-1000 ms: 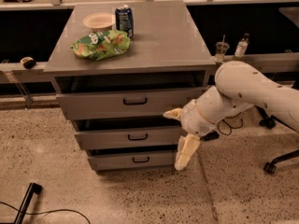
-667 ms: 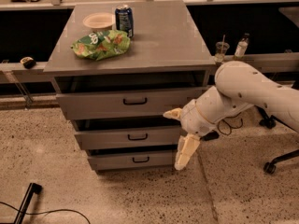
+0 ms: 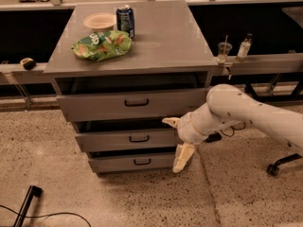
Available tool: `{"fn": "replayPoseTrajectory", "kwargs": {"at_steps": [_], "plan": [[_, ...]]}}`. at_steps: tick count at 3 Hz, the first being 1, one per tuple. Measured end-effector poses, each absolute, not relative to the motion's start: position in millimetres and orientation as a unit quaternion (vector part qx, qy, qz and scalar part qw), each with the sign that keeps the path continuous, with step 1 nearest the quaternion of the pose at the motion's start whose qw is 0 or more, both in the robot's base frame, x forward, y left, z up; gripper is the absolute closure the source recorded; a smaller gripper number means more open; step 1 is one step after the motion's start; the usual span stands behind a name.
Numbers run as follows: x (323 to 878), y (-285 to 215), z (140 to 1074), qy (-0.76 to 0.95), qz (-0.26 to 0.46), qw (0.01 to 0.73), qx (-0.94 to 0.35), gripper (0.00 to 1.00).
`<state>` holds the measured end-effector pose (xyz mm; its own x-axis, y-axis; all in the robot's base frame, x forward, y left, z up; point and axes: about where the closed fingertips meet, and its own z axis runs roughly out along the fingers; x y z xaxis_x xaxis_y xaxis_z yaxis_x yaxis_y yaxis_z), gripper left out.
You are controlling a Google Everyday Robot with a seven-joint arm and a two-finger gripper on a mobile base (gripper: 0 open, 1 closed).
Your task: Open middle drawer
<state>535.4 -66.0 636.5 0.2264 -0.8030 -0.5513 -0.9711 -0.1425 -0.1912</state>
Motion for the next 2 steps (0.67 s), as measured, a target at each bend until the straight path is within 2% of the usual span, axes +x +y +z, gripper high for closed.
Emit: {"fn": "replayPoseTrajectory", "kwargs": {"at_steps": [2], "plan": [[544.9,-63.7,637.2,0.597,0.148,0.275,-0.739,0.0]]}}
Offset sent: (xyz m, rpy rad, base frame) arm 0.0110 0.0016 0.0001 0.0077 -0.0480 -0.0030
